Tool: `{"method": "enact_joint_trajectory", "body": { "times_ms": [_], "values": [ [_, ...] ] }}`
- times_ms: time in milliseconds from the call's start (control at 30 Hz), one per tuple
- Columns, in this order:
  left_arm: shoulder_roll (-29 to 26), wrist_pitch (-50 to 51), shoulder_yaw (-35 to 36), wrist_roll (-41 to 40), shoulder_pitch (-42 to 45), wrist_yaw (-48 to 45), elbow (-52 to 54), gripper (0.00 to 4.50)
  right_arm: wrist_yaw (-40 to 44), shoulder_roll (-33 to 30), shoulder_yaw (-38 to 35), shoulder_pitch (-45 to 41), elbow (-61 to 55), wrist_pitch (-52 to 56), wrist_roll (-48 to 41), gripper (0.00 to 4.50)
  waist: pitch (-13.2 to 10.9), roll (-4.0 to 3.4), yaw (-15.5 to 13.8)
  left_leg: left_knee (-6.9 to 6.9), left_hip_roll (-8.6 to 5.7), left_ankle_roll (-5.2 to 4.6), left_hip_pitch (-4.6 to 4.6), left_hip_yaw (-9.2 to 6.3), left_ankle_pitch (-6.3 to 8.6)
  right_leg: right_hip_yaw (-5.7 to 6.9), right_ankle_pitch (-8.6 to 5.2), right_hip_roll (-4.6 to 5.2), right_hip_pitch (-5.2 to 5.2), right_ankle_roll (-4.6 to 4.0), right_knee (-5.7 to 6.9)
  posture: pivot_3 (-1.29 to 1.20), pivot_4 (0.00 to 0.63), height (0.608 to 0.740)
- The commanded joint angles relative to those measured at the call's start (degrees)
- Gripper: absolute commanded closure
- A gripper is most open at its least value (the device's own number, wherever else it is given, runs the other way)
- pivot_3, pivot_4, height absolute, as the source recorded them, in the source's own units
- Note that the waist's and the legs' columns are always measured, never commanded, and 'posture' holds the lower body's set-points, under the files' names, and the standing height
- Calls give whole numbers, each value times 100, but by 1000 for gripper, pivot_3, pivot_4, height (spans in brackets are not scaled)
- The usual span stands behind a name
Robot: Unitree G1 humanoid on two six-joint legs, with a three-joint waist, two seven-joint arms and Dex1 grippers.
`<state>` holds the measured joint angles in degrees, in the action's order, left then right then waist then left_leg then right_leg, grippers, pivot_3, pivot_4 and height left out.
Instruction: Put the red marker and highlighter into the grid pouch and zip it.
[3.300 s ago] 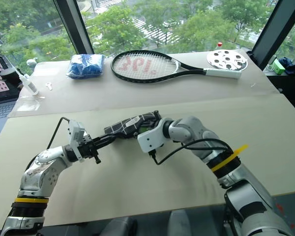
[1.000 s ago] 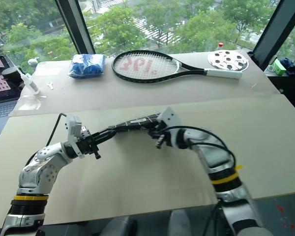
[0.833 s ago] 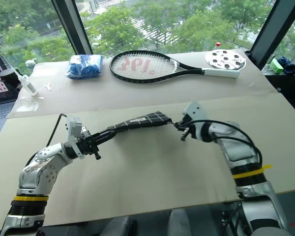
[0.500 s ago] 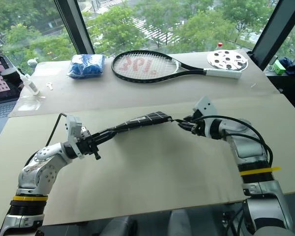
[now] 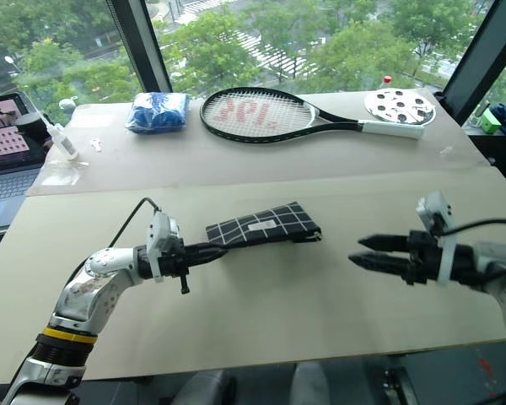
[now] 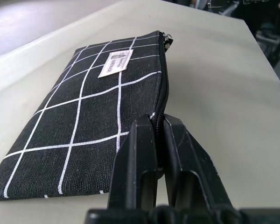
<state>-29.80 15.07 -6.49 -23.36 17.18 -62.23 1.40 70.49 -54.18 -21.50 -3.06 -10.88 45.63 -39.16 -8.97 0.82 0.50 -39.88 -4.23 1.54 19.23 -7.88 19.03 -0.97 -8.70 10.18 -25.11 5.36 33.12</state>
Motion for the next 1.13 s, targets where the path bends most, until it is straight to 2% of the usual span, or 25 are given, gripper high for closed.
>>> {"method": "enact_joint_trajectory", "body": {
  "times_ms": [33, 233, 267, 300, 367, 500, 533, 567, 667, 733, 933, 1133],
  "values": [
    [-32, -490, -250, 296, 68, -300, -75, 4500, -337, 203, -262, 145, -237, -353, 28, 1311, 0, 1, 23, -1, 2, -2, -1, 7, 1, -2, 5, 1, 1, 0, -2, 0, 150, 740],
    [84, -1076, -249, 433, 202, -485, -560, 4500, -646, 401, 29, 195, -362, -523, 163, 1311, 0, 1, 16, -2, 8, -3, -7, 14, 1, -2, 7, -1, 4, -1, -1, 0, 150, 740],
    [85, -1194, -232, 442, 259, -554, -690, 3653, -676, 403, 89, 183, -344, -544, 204, 1266, -1, 1, 15, -6, 7, -3, -5, 14, 1, -2, 8, 0, 4, 0, -1, 0, 150, 740],
    [79, -1278, -229, 456, 299, -606, -789, 3471, -696, 400, 130, 176, -331, -561, 230, 1266, 0, 1, 6, -8, 6, -3, -5, 14, 1, -2, 9, 0, 4, 0, -2, 0, 150, 740],
    [36, -1530, -229, 543, 394, -707, -1038, 2601, -739, 382, 253, 143, -294, -619, 311, 1266, 0, 1, -6, -11, 7, -3, -4, 14, 1, -2, 10, 0, 4, 0, -2, 0, 150, 740],
    [42, -1519, 86, 404, 426, -421, -961, 1312, -726, 333, 375, 66, -166, -708, 391, 1266, -1, 2, 1, -10, 7, -3, -4, 14, 1, -2, 11, 0, 5, 0, -3, 0, 150, 740],
    [-29, -1169, 202, 237, 359, -325, -738, 849, -702, 306, 373, 37, -75, -741, 419, 1266, -1, 2, 4, -10, 8, -3, -4, 13, 1, -2, 11, -1, 4, 0, -3, 0, 150, 740],
    [-188, -493, 315, -124, 244, -325, -399, 583, -662, 272, 362, 1, 48, -784, 452, 1266, -1, 2, 9, -10, 7, -3, -4, 13, 1, -2, 11, -1, 4, 0, -3, 0, 150, 740],
    [-744, 1228, 702, -1134, -186, -352, 419, 583, -540, 157, 348, -101, 418, -937, 541, 1266, -1, 0, 52, -8, 9, -6, -6, 13, 4, -2, 10, -1, 0, 1, 1, 0, 150, 740],
    [-1080, 1668, 1034, -1313, -596, -226, 610, 583, -500, 89, 370, -224, 714, -1056, 623, 1266, -2, -2, 87, -4, 10, -16, -8, 17, 9, -2, 10, -1, -5, 2, 4, 0, 150, 740],
    [-1505, 2218, 1933, -1270, -1626, 427, 520, 583, -367, 63, 552, -431, 1234, -1385, 835, 1266, -3, -4, 59, 1, 13, -33, -20, 25, 19, -1, 10, -2, -3, 1, 3, 0, 150, 740],
    [-1422, 2315, 2490, -1509, -2004, 545, 558, 583, -237, 115, 815, -585, 1433, -1593, 993, 1266, -3, -4, 11, 0, 12, -33, -18, 25, 19, 0, 11, -2, -2, -1, 1, 0, 150, 740]
  ]
}}
